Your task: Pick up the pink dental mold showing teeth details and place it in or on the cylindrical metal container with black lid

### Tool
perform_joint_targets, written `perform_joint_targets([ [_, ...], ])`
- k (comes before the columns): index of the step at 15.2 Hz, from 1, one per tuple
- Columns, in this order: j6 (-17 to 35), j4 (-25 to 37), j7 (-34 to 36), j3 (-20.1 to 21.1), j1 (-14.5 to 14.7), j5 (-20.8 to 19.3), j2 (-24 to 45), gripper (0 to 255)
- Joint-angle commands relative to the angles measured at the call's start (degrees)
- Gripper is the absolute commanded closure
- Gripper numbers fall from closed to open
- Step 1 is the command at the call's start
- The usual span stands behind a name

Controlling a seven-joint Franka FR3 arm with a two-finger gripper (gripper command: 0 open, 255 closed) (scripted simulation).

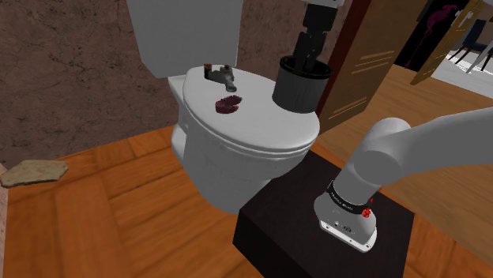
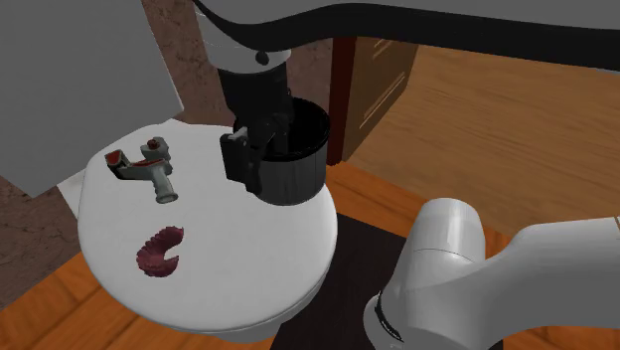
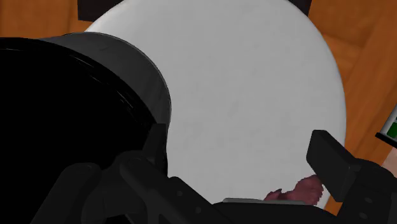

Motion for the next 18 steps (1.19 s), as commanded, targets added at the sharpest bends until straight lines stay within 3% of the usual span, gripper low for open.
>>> perform_joint_targets([
  [1,0.0,0.0,0.0,0.0,0.0,0.0,0.0,0],
  [9,23.2,-13.8,3.8,3.4,3.0,9.9,-2.0,0],
  [17,49.5,-20.9,4.6,7.8,8.7,21.3,4.8,0],
  [18,50.4,-21.2,4.4,8.0,8.9,21.6,5.5,0],
])
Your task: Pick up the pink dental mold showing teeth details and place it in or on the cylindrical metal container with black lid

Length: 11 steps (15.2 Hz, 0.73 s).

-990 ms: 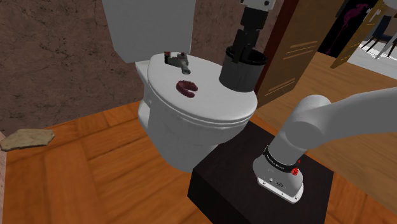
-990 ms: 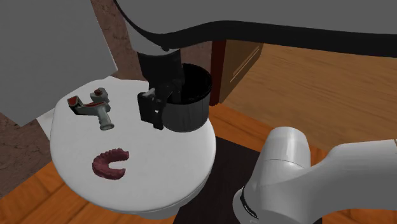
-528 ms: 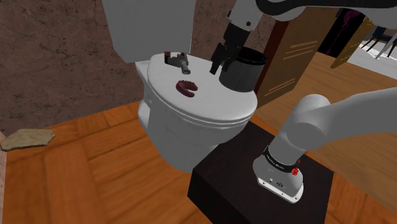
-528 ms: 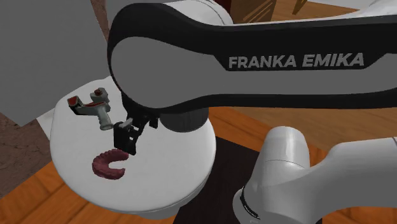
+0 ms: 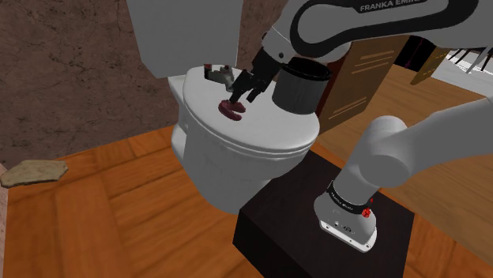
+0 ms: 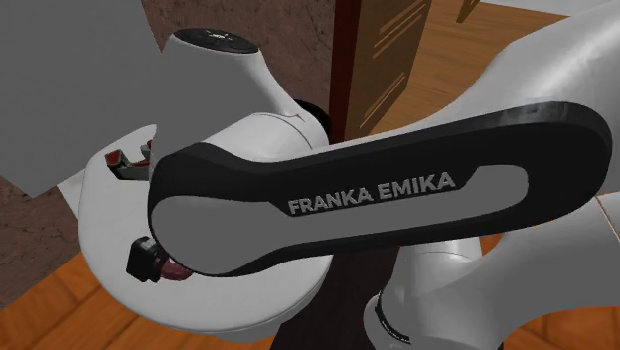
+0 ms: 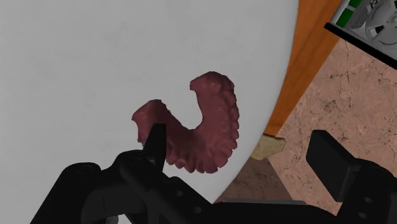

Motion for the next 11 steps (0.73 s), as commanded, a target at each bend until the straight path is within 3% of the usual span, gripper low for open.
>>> perform_joint_targets([
  [1,3.5,-0.5,-0.5,0.3,0.6,1.2,2.0,0],
  [7,9.0,-1.6,-1.4,1.1,1.8,3.0,6.3,0],
  [11,9.0,-1.6,-1.4,1.1,1.8,3.0,6.3,0],
])
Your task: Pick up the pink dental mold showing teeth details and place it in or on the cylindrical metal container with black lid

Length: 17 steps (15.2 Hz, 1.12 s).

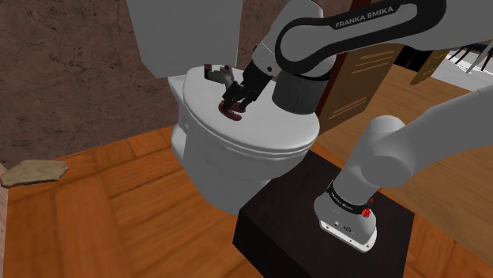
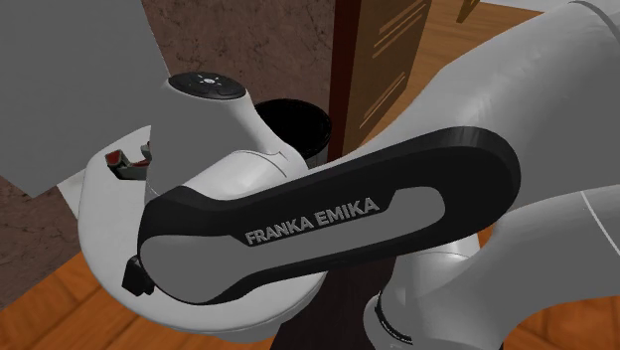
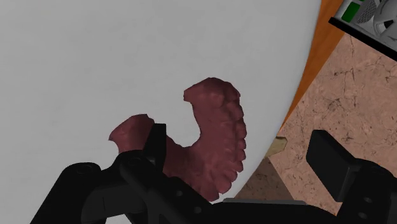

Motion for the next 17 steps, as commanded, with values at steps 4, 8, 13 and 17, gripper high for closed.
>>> perform_joint_targets([
  [4,0.0,0.0,0.0,0.0,0.0,0.0,0.0,0],
  [8,0.1,0.0,0.0,0.0,0.0,0.0,0.0,255],
  [13,0.2,-0.1,-0.1,0.0,0.0,0.1,0.1,255],
  [17,-0.2,0.4,0.1,0.0,-0.1,-0.1,-0.3,0],
])
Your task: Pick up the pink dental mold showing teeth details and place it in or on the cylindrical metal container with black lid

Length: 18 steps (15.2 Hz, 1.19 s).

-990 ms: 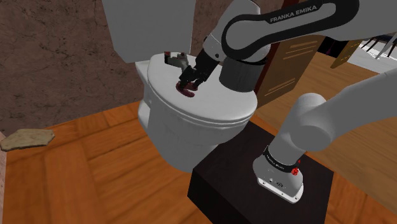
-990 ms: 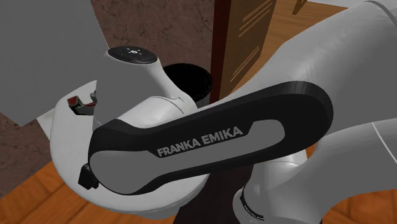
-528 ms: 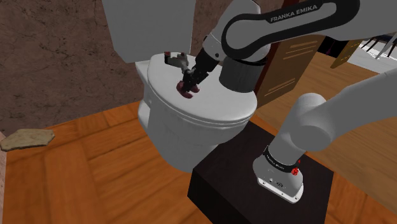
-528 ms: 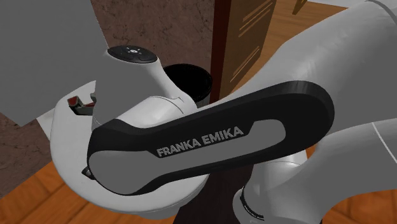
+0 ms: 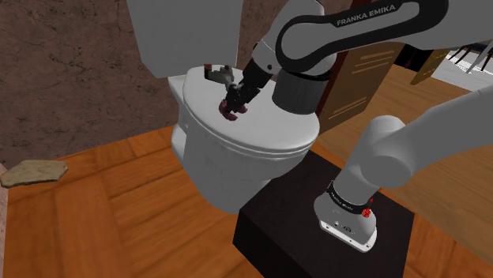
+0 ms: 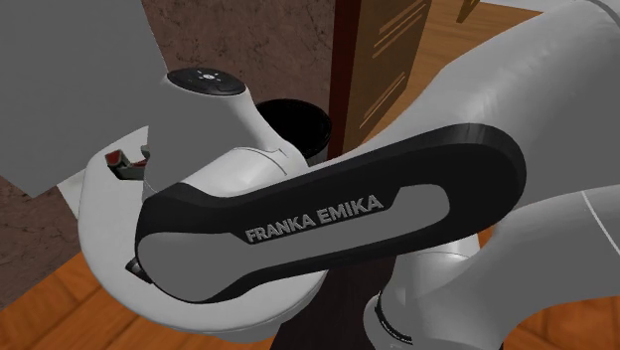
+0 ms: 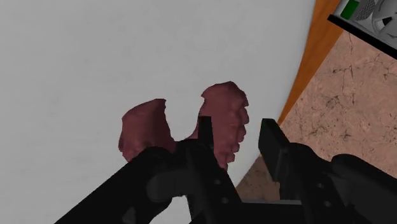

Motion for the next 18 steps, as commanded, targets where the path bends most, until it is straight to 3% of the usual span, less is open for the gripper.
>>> perform_joint_targets([
  [1,-6.1,3.7,-7.8,-5.7,1.3,0.0,2.3,0],
  [4,-26.0,19.0,-27.7,-19.1,4.9,-0.4,14.0,0],
  [7,-46.2,38.1,-43.9,-26.4,6.6,0.6,30.0,0],
  [14,-41.1,33.2,-44.3,-24.6,7.0,1.7,29.7,0],
  [18,-40.7,32.8,-44.3,-24.5,7.1,1.8,29.7,0],
])
